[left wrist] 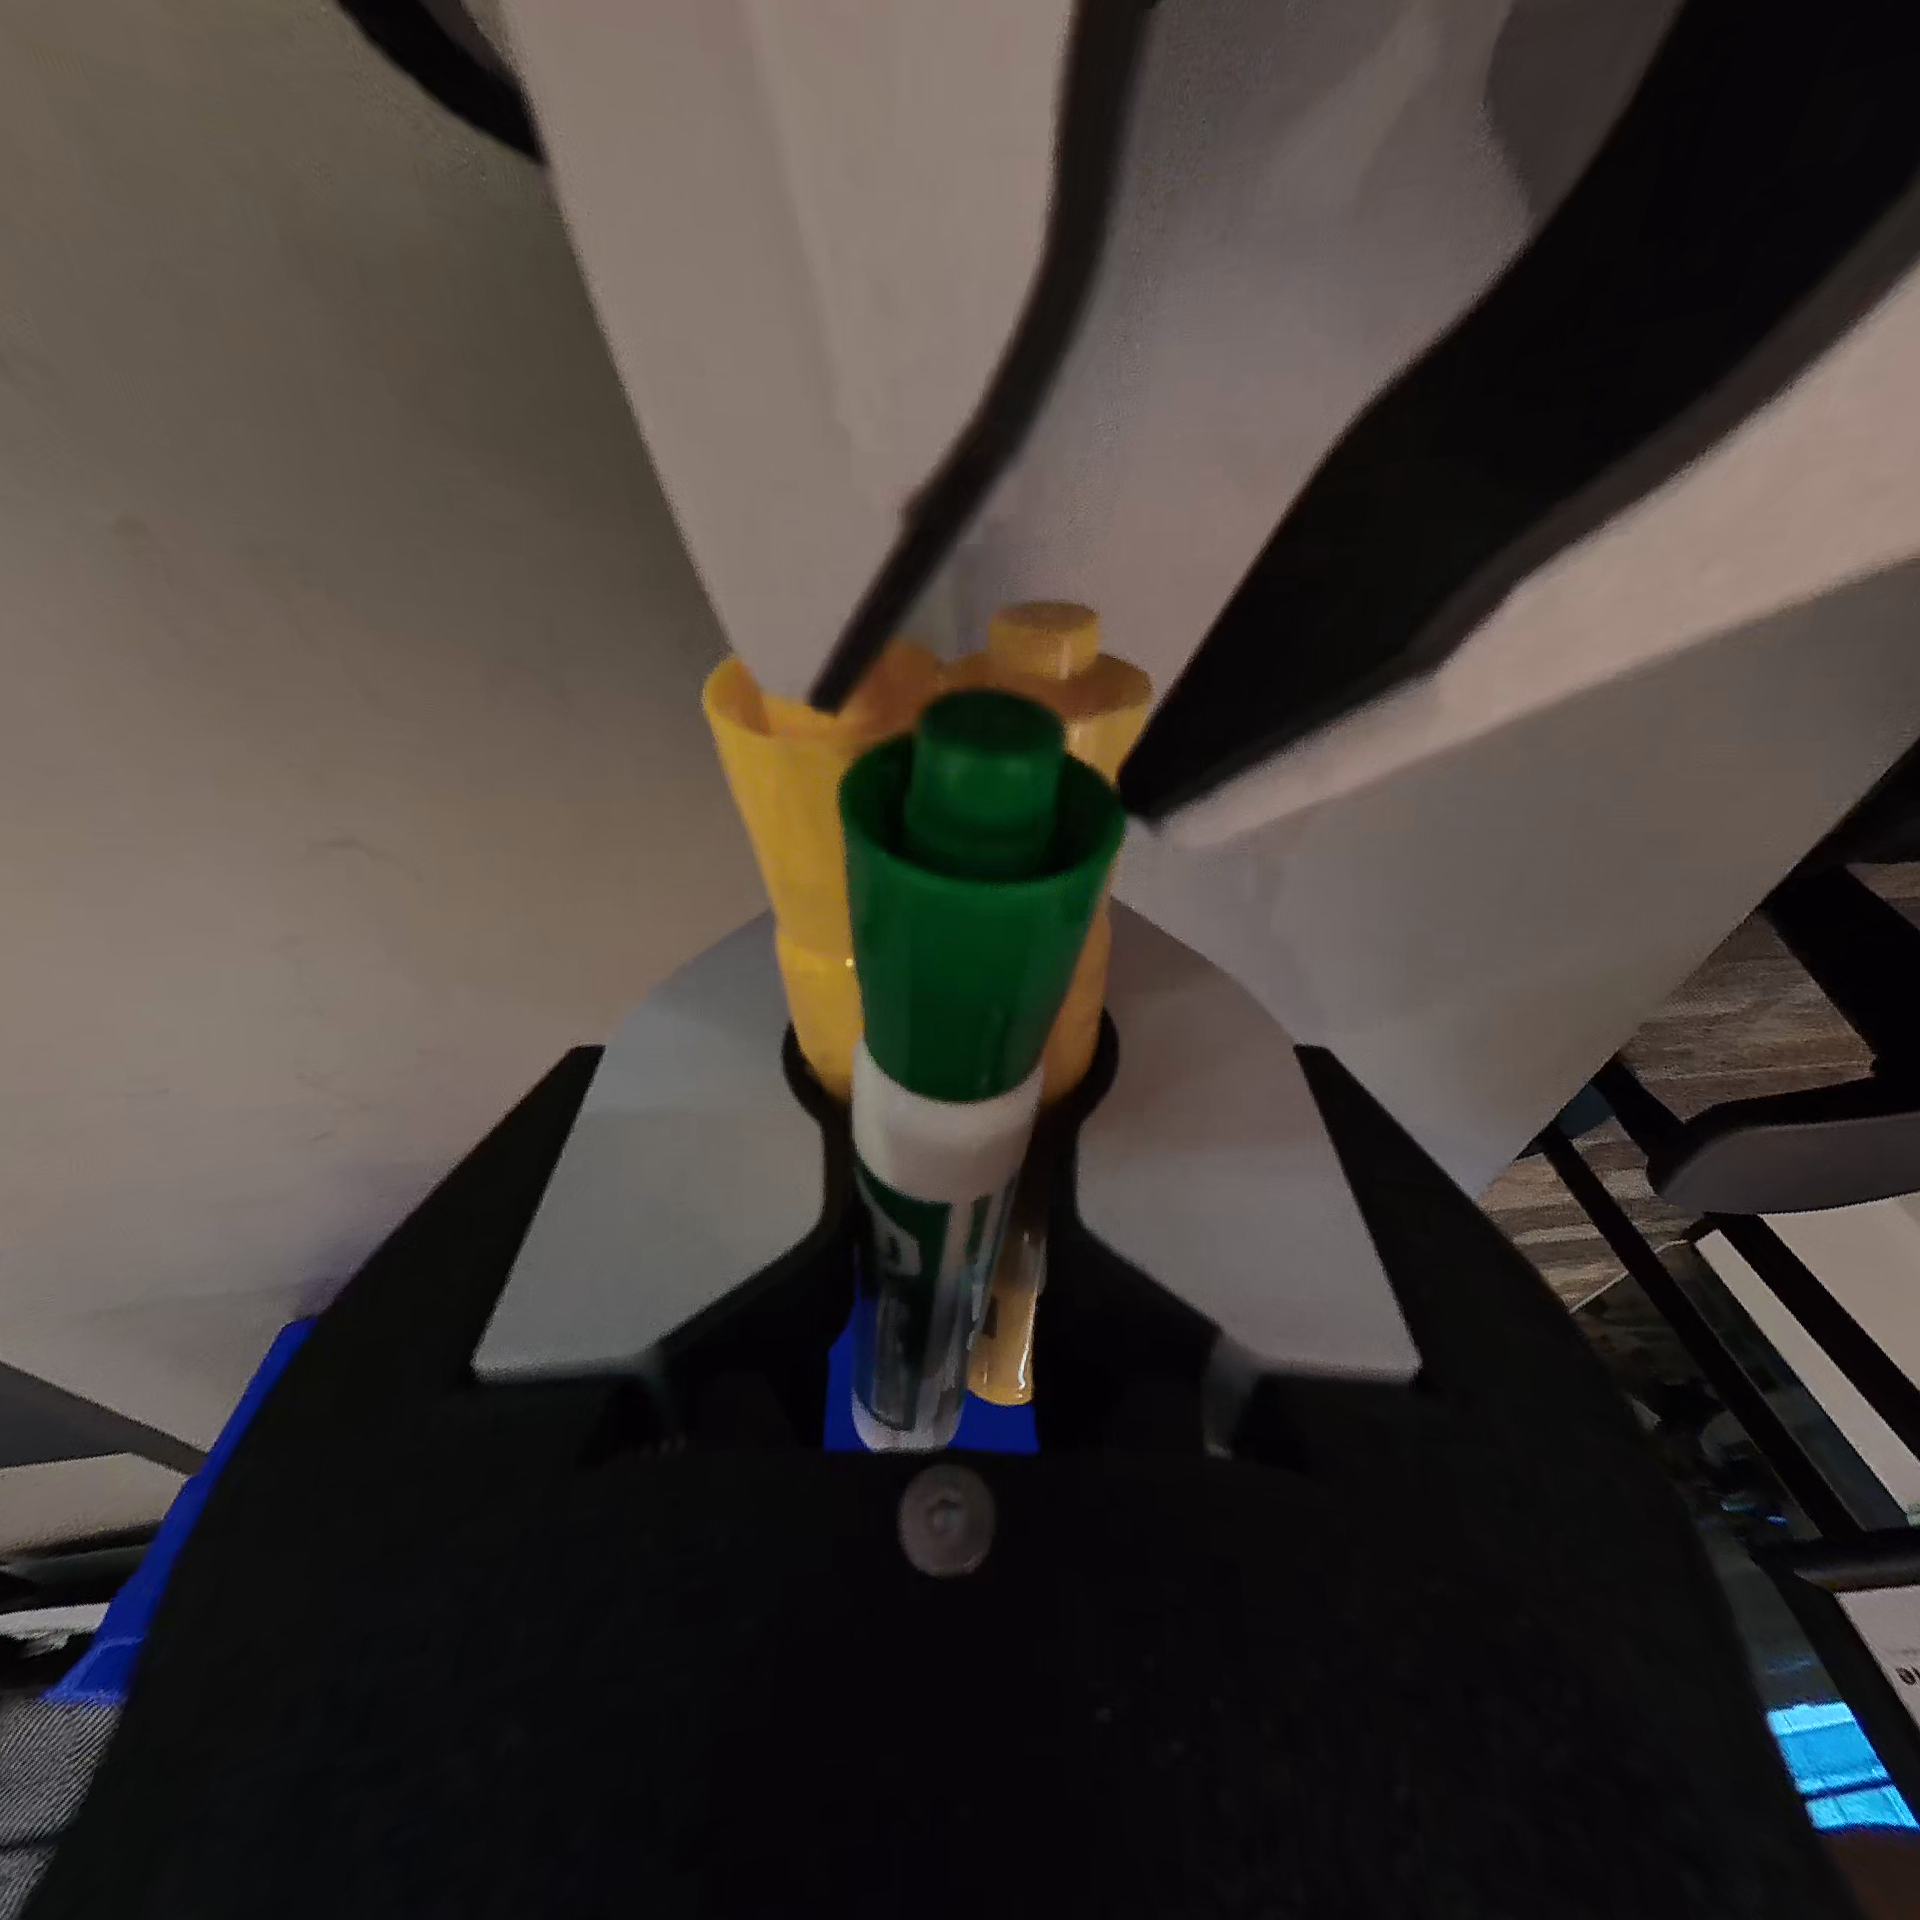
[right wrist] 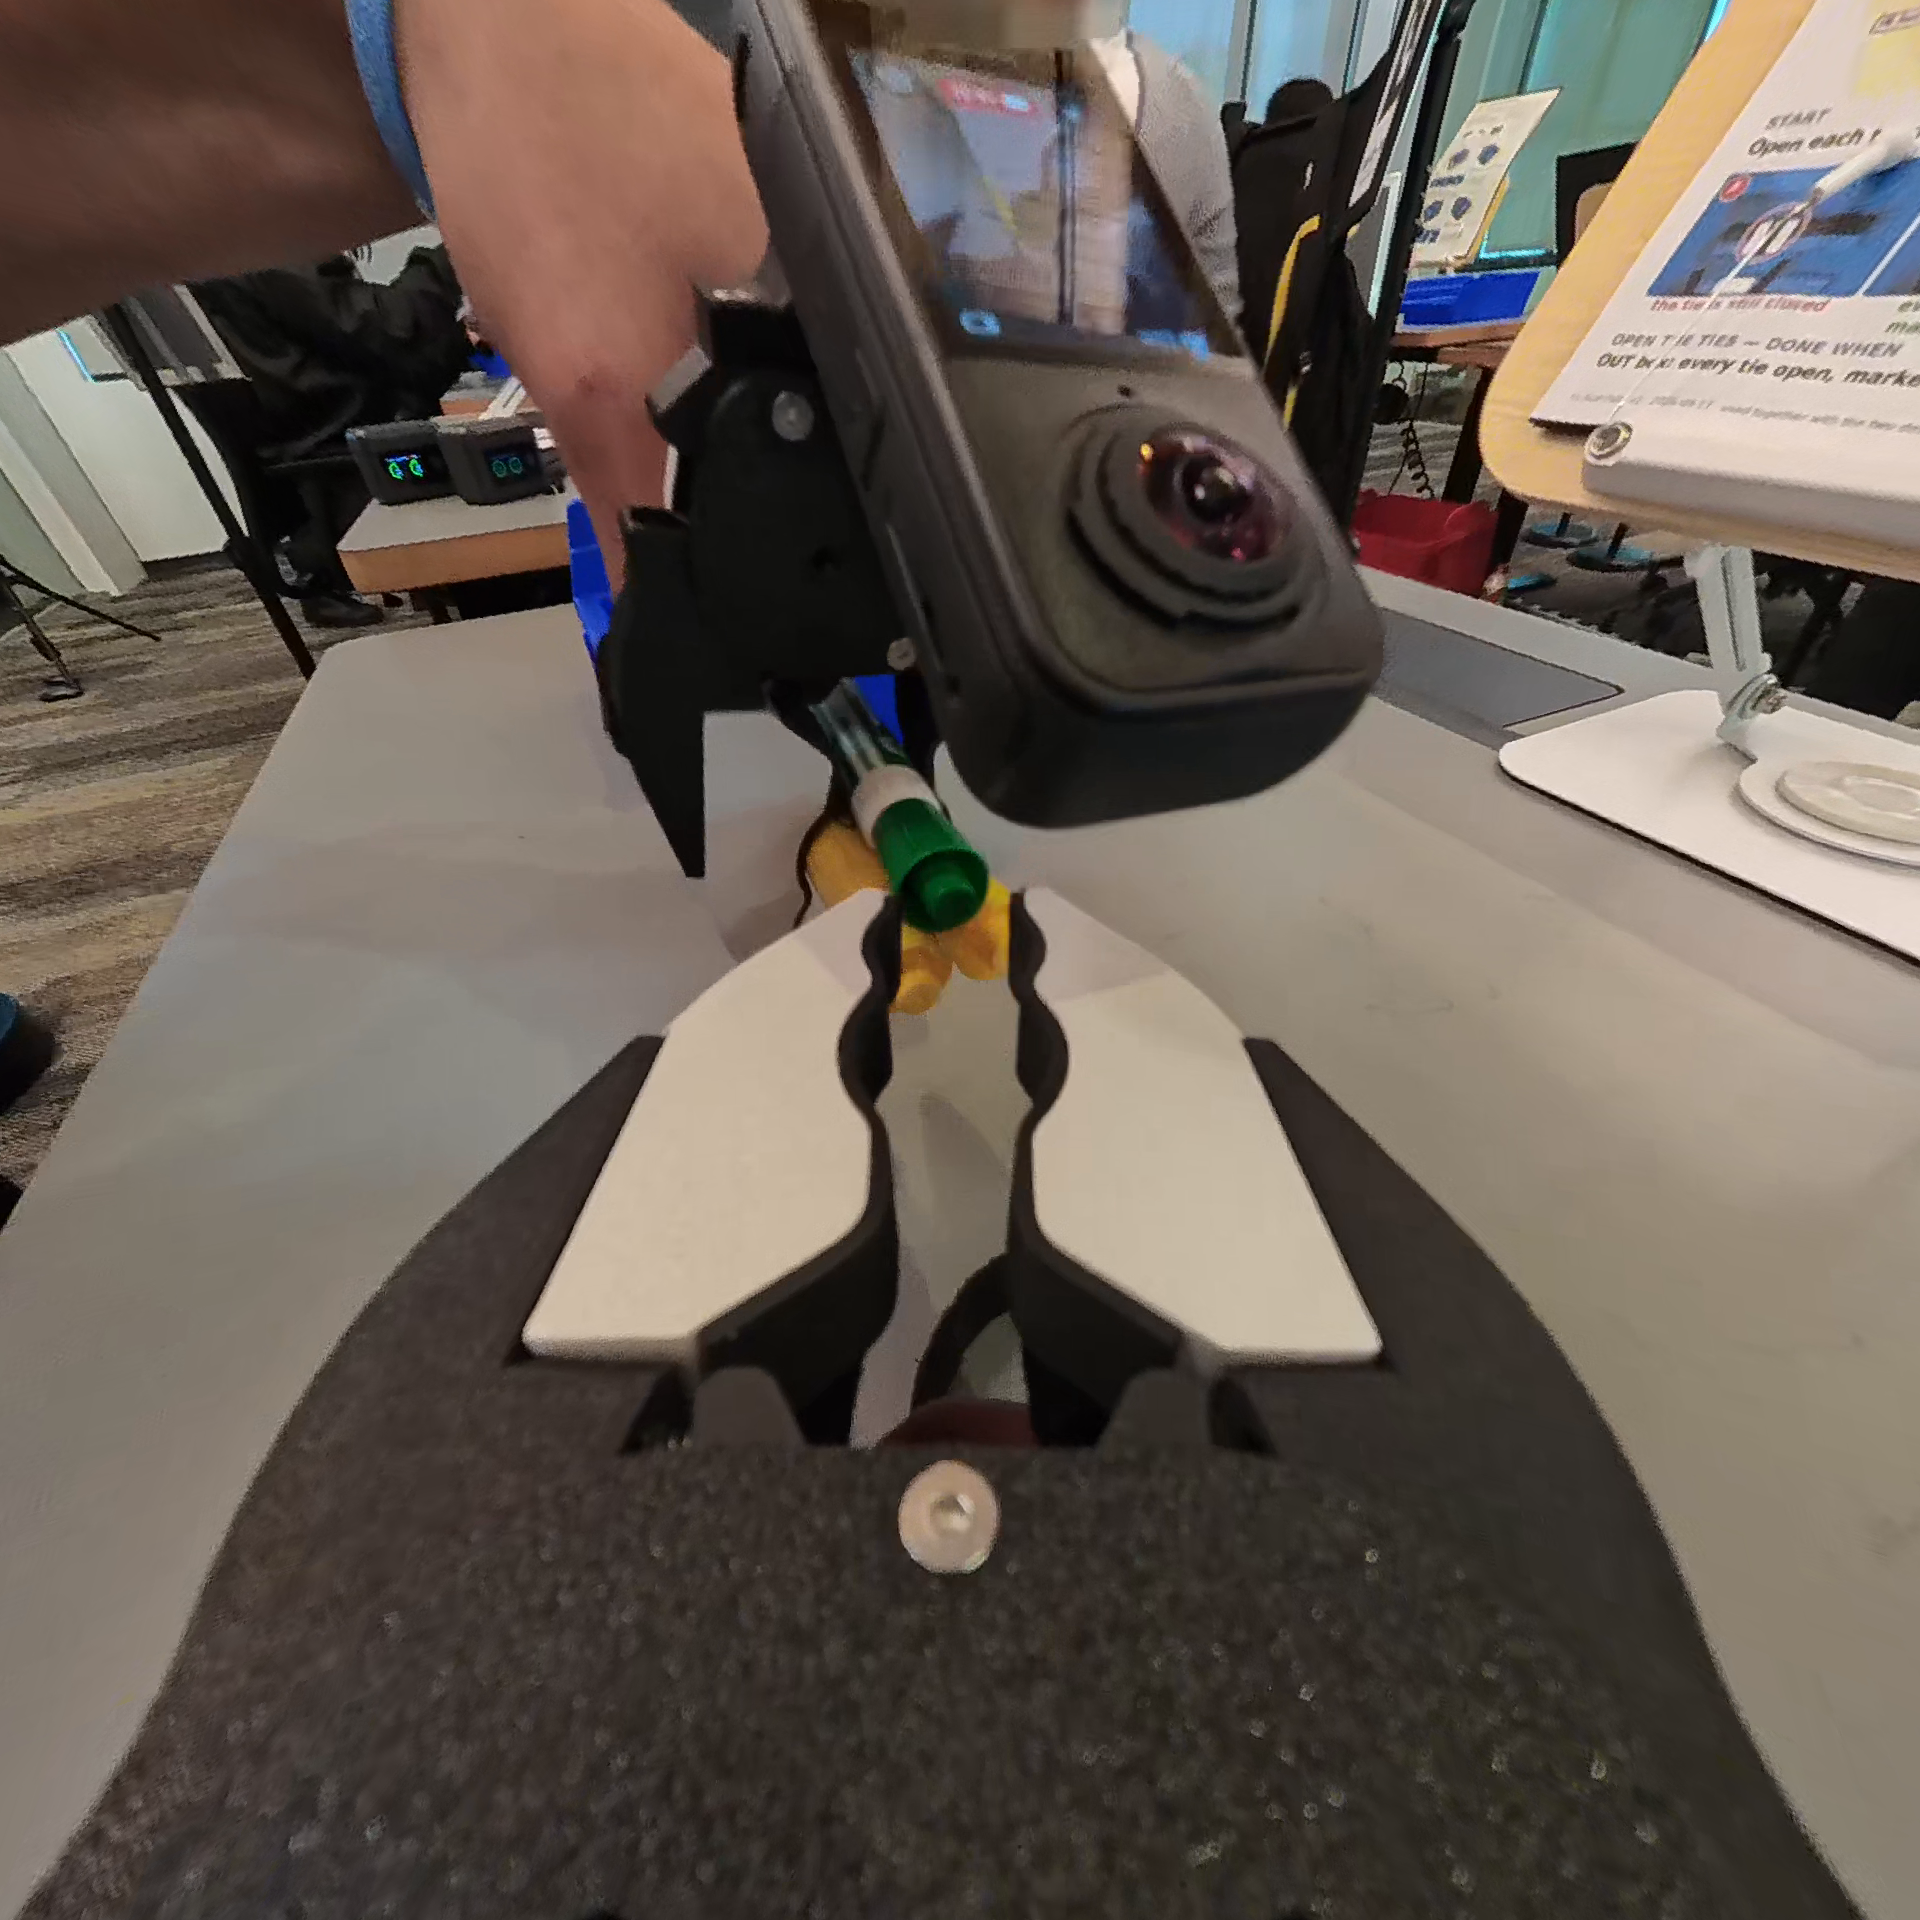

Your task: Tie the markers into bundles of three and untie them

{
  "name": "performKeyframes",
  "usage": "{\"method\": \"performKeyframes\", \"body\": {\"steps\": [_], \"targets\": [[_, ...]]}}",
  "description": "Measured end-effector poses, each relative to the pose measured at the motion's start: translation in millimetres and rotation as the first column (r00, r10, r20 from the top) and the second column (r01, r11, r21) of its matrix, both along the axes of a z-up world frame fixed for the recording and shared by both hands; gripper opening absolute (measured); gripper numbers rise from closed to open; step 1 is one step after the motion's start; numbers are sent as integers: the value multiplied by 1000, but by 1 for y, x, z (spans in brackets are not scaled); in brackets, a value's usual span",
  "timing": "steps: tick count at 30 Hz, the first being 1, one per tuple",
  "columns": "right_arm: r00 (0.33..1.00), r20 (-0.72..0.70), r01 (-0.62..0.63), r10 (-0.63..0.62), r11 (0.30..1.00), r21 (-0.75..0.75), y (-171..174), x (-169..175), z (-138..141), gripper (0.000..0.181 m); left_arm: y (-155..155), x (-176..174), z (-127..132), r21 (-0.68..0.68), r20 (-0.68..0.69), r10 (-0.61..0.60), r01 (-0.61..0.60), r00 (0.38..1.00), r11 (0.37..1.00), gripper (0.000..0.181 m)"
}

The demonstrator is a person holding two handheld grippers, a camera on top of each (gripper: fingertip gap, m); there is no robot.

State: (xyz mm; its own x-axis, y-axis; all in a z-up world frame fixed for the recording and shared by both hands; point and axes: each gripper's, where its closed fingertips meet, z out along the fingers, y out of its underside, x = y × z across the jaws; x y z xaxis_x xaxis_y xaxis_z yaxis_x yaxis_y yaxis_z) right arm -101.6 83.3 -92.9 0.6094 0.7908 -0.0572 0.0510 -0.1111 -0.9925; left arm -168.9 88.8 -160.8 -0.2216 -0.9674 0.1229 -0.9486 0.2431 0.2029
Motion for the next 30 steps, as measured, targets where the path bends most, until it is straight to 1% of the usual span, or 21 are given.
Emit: {"method": "performKeyframes", "body": {"steps": [3,6,9,11,14,16,18,22,23,28,30], "targets": [[1000,-23,-5,4,1000,-21,1,0,-1,29,2,0,-1,-2,29,21,-21,999,1000,40],[999,-41,-13,12,1000,-19,0,2,2,29,3,-4,-2,-7,34,32,-32,999,999,40],[999,-29,-21,21,999,-27,-2,-3,2,33,3,-8,-3,-9,30,36,-36,999,999,40],[999,-13,-42,42,997,-61,-3,-9,-3,34,2,-9,-4,-9,29,34,-34,999,999,41],[998,7,-65,65,994,-93,-5,-14,-9,40,0,-8,-5,-8,35,28,-27,999,1000,40],[998,-14,-56,55,995,-87,-5,-14,-7,42,-2,-6,-6,-19,49,27,-26,998,999,41],[999,-32,-28,24,993,-113,1,-15,-8,49,-3,-3,-6,-27,61,25,-24,998,999,41],[997,-70,-22,12,990,-138,5,-13,-8,44,-4,2,-5,-24,71,18,-16,997,1000,41],[997,-81,-27,15,989,-145,5,-11,-8,40,-4,2,-5,-16,72,11,-10,997,1000,41],[997,-71,-12,0,986,-165,7,-5,-13,40,-6,7,-5,-21,97,10,-8,995,1000,40],[994,-104,-47,31,986,-163,4,-7,-9,41,-5,7,-5,-22,97,8,-6,995,1000,40]]}}
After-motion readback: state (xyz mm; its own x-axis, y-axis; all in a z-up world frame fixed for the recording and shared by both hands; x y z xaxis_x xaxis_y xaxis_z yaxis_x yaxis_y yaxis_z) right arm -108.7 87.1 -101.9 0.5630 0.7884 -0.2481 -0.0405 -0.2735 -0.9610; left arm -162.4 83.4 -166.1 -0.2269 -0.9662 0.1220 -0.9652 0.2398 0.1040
